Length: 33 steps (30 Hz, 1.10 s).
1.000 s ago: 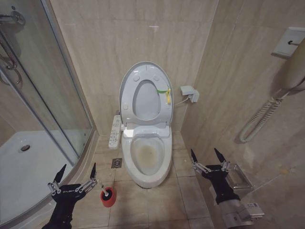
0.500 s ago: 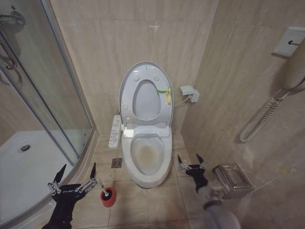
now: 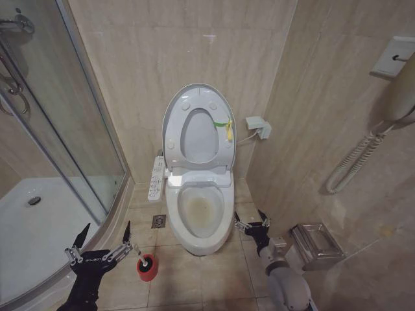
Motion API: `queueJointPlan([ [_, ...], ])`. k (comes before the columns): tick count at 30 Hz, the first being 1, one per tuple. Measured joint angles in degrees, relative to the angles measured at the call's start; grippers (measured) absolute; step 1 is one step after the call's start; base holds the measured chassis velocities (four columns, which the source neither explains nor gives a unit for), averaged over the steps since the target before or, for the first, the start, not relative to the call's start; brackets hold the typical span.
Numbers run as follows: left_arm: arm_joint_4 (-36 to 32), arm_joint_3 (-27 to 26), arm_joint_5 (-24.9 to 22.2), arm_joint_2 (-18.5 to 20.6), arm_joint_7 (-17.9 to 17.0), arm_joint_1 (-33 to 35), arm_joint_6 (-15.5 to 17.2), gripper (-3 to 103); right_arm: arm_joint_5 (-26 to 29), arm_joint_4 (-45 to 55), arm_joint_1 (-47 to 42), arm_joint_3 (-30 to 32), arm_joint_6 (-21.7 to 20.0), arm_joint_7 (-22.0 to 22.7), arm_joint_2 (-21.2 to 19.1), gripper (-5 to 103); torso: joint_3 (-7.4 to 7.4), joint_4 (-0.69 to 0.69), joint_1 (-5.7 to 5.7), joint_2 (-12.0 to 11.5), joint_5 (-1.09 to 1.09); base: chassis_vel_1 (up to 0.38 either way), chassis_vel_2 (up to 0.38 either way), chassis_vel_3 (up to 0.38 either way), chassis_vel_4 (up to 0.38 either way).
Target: Open the toilet lid, clean the toilet bowl with a toilet brush, close the toilet lid, and flush.
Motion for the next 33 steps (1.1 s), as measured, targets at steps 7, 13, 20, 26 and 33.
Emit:
queueJointPlan([
  [7,0.0,0.0,0.0,0.0,0.0,0.0,0.0,100,3.6,11.89,-2.89,0.96,-1.55,1.55,-1.29,100,0.0,-0.01,-0.01,0.0,0.01,0.0,0.0,0.0,0.0],
  [13,0.0,-0.01,0.0,0.0,0.0,0.0,0.0,100,6.97,17.98,-3.03,0.18,-1.98,2.58,-2.15,100,-0.01,-0.03,-0.02,0.01,-0.01,0.0,0.0,0.0,0.0],
  [20,0.0,0.0,0.0,0.01,0.01,0.0,0.0,100,8.11,9.31,6.1,-0.4,-0.94,2.66,-3.48,100,0.0,-0.01,0.0,0.0,0.02,0.0,0.0,0.0,0.0],
  [26,0.0,-0.01,0.0,0.0,-0.01,-0.01,0.0,100,9.0,1.31,15.5,-0.2,-0.45,2.83,-5.07,100,0.0,0.0,0.0,0.0,0.01,0.0,0.0,0.0,0.0],
  [33,0.0,-0.01,0.0,0.0,-0.01,0.0,0.0,100,9.61,-4.83,22.7,-0.85,-0.44,3.21,-5.73,100,0.0,-0.01,0.0,-0.01,0.02,0.0,0.0,0.0,0.0],
])
